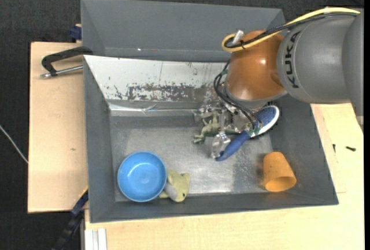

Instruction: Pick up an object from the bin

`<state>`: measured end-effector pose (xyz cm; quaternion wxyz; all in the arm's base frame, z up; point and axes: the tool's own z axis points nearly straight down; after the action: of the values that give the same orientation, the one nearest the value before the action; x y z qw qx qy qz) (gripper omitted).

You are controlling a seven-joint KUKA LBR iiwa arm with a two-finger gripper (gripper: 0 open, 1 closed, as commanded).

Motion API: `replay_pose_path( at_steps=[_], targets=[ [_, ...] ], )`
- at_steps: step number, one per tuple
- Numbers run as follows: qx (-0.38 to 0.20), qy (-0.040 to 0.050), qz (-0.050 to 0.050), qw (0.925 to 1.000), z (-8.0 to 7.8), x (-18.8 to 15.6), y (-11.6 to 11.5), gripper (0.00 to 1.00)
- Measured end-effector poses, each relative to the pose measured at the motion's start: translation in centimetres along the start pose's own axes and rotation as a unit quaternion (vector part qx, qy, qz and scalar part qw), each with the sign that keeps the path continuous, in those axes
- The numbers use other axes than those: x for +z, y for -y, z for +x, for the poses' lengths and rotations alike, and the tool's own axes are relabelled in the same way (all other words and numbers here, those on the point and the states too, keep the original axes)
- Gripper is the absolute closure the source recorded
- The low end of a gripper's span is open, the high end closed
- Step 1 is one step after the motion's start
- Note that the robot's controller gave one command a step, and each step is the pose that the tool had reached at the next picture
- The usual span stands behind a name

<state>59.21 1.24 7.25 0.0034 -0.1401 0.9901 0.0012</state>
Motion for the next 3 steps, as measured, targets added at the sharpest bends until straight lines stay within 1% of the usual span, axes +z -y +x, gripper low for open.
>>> replay_pose_path(
  at_steps=[1, 2, 3],
  targets=[
    [-0.030, 0.0014, 0.003, 0.9995, 0.2, -3.1, 5.2, 0.00],
    [-0.201, -0.0006, 0.002, 0.9797, 1.8, -2.9, 10.3, 0.00],
    [-0.343, -0.0014, 0.000, 0.9394, 1.9, 0.0, 9.6, 0.00]
  ],
)
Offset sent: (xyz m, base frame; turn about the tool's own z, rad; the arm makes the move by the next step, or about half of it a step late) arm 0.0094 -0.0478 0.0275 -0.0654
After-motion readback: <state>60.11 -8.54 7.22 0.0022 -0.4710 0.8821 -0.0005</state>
